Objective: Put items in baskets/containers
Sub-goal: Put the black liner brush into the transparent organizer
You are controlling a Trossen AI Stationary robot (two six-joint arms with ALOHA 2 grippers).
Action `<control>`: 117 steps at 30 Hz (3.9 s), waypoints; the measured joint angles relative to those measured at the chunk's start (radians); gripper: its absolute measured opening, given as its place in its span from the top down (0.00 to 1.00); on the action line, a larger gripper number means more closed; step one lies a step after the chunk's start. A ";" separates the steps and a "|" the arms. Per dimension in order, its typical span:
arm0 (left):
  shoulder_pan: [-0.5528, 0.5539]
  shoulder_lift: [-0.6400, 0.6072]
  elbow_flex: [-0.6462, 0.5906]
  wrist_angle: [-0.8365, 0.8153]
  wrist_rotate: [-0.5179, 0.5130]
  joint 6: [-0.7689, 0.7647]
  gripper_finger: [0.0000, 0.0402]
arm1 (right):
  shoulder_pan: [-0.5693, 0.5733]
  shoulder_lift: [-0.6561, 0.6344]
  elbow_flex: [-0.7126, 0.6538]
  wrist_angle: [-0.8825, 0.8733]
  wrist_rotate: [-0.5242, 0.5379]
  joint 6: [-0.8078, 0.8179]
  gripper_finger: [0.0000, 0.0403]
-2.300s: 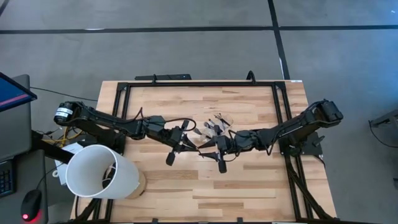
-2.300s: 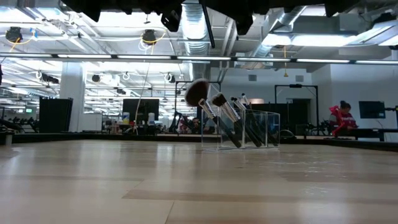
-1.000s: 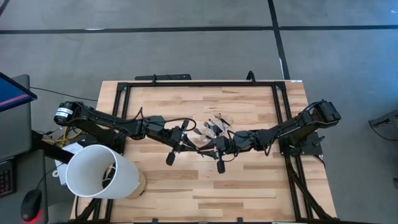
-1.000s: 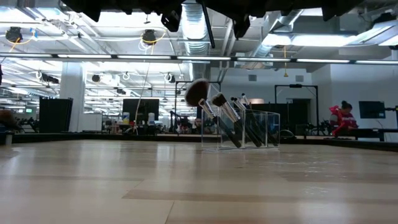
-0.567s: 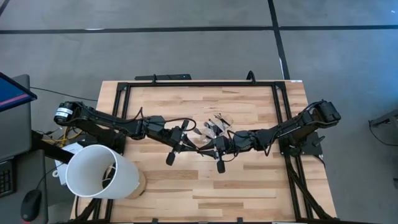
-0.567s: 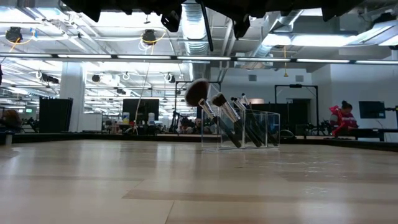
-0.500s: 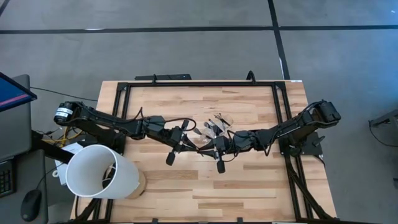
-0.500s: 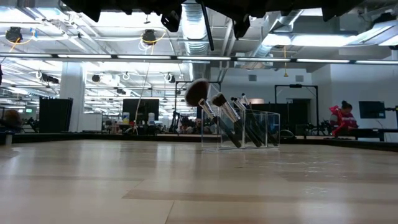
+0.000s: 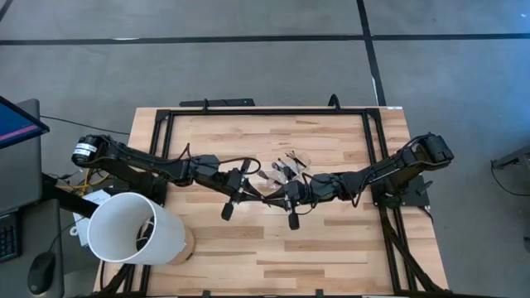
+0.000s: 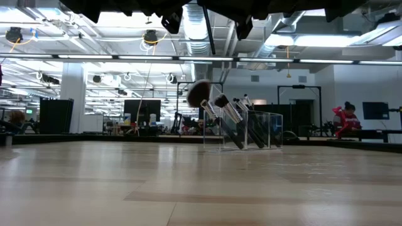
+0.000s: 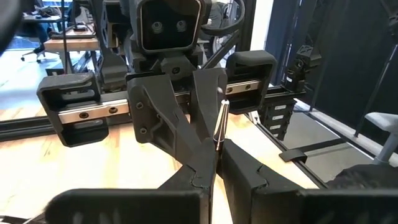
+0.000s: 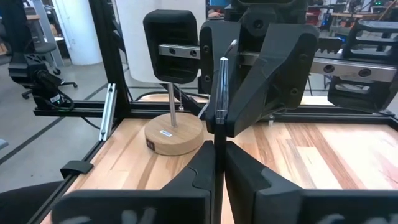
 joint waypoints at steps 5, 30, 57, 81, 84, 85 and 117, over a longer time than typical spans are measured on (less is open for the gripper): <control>0.000 0.000 -0.001 0.002 -0.002 -0.006 0.95 | 0.000 0.000 0.000 0.001 0.000 0.000 0.98; 0.002 -0.100 -0.004 -0.070 -0.033 -0.046 0.68 | 0.000 -0.004 0.000 0.000 0.031 0.026 0.99; 0.007 -0.200 -0.089 -0.074 -0.188 -0.045 0.72 | 0.000 -0.004 0.000 -0.053 0.241 0.017 0.99; 0.029 -0.199 -0.136 -0.028 -0.218 -0.113 0.72 | -0.046 -0.004 0.001 -0.075 0.233 -0.001 0.98; 0.028 -0.199 -0.136 -0.027 -0.218 -0.124 0.72 | -0.059 -0.004 0.001 -0.076 0.233 -0.009 0.99; 0.027 -0.199 -0.136 -0.026 -0.218 -0.128 0.72 | -0.066 -0.004 0.001 -0.076 0.233 -0.013 0.98; -0.063 -0.179 -0.345 0.408 -0.297 -0.202 0.72 | -0.229 -0.240 -0.175 -0.033 0.147 -0.019 0.97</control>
